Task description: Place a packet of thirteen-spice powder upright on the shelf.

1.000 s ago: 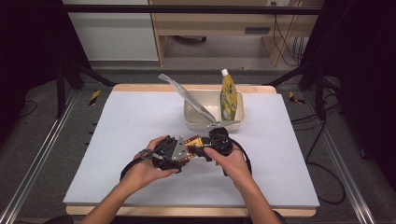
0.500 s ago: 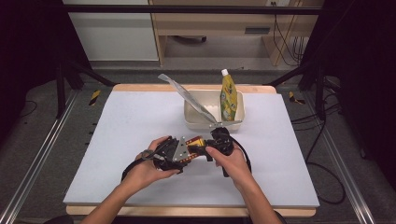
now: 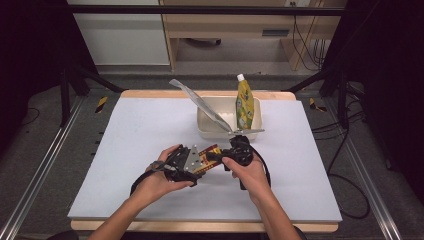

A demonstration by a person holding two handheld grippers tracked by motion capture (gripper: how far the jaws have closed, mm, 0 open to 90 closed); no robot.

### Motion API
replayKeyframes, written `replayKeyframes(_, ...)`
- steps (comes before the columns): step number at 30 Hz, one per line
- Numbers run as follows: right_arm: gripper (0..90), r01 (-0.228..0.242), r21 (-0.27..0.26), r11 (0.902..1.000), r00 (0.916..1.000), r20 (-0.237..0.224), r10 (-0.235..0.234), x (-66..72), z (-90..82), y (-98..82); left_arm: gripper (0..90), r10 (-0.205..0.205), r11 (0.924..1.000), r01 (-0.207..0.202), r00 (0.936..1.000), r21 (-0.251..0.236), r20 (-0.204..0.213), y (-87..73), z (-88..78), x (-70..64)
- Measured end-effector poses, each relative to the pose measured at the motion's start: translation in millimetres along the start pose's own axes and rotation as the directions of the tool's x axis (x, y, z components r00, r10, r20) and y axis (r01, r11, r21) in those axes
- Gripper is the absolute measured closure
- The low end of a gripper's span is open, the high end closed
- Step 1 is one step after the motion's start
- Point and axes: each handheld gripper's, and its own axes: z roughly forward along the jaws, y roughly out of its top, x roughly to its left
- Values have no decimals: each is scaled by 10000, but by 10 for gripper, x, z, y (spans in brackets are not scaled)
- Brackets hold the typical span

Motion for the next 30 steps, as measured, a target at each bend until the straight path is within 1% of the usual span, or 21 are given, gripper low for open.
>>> replayKeyframes(2, 682, 32, -137, 9999, 9998, 195, -29, -18, -63, 14, 199, -293, 9995, 293, 9996, -99, 20, -36, -20, 35)
replayKeyframes(4, 681, 141, -200, 9997, 9981, 608, -129, -19, -146, 34, 172, -440, 9990, 440, 9990, 16, -47, -78, -28, 67)
replayKeyframes(5, 681, 256, -214, 9994, 9955, 921, -235, -22, -190, 45, 161, -533, 9986, 534, 9985, 54, -99, -103, -32, 85)
replayKeyframes(6, 681, 454, -205, 9988, 9912, 1256, -425, -27, -237, 54, 156, -685, 9976, 686, 9975, 32, -170, -130, -34, 103)
replayKeyframes(7, 681, 538, -194, 9984, 9863, 1571, -501, -32, -283, 62, 149, -870, 9962, 871, 9960, 46, -214, -158, -38, 126)
replayKeyframes(8, 681, 593, -232, 9980, 9826, 1775, -543, -46, -330, 70, 138, -1076, 9942, 1077, 9939, 60, -239, -184, -41, 148)
replayKeyframes(11, 681, 496, -430, 9978, 9764, 2122, -394, -103, -470, 94, 119, -1576, 9874, 1580, 9870, 95, -323, -258, -59, 213)
replayKeyframes(14, 681, 579, -428, 9974, 9605, 2747, -440, -150, -597, 114, 103, -1906, 9813, 1916, 9804, 161, -505, -321, -82, 275)
replayKeyframes(16, 681, 542, -500, 9973, 9552, 2937, -372, -196, -681, 118, 102, -2037, 9785, 2052, 9771, 185, -614, -361, -97, 311)
replayKeyframes(18, 681, 483, -538, 9974, 9466, 3211, -285, -240, -758, 117, 102, -2181, 9754, 2197, 9734, 165, -704, -401, -107, 338)
replayKeyframes(19, 681, 498, -553, 9972, 9420, 3343, -285, -264, -794, 116, 102, -2188, 9750, 2209, 9730, 224, -728, -421, -113, 353)
replayKeyframes(20, 681, 448, -553, 9975, 9378, 3463, -229, -287, -829, 115, 102, -2268, 9732, 2290, 9707, 192, -792, -442, -114, 361)
replayKeyframes(22, 681, 403, -680, 9969, 9319, 3626, -130, -335, -895, 110, 101, -2346, 9710, 2376, 9680, 255, -890, -490, -125, 393)
replayKeyframes(23, 681, 383, -720, 9967, 9296, 3683, -91, -358, -926, 108, 100, -2523, 9668, 2549, 9630, 159, -946, -514, -123, 403)
replayKeyframes(24, 681, 344, -771, 9964, 9283, 3719, -33, -378, -955, 107, 100, -2615, 9643, 2644, 9595, 140, -1048, -547, -133, 426)
replayKeyframes(25, 681, 330, -810, 9962, 9254, 3789, 2, -404, -988, 106, 100, -2641, 9634, 2676, 9581, 178, -1106, -566, -143, 442)
replayKeyframes(26, 681, 234, -848, 9961, 9232, 3842, 111, -413, -1005, 104, 98, -2736, 9607, 2771, 9549, 152, -1156, -593, -150, 461)
replayKeyframes(27, 681, 207, -879, 9959, 9201, 3913, 154, -432, -1026, 103, 96, -2715, 9608, 2762, 9547, 229, -1220, -621, -166, 487)
replayKeyframes(28, 681, 187, -909, 9957, 9174, 3975, 191, -452, -1047, 101, 95, -2839, 9572, 2888, 9495, 182, -1336, -649, -177, 500)
replayKeyframes(29, 681, 165, -960, 9952, 9158, 4010, 235, -469, -1065, 98, 92, -2775, 9583, 2844, 9500, 296, -1431, -677, -198, 526)
replayKeyframes(30, 681, 134, -1009, 9948, 9142, 4043, 287, -485, -1083, 96, 91, -2813, 9567, 2892, 9481, 342, -1484, -707, -215, 545)
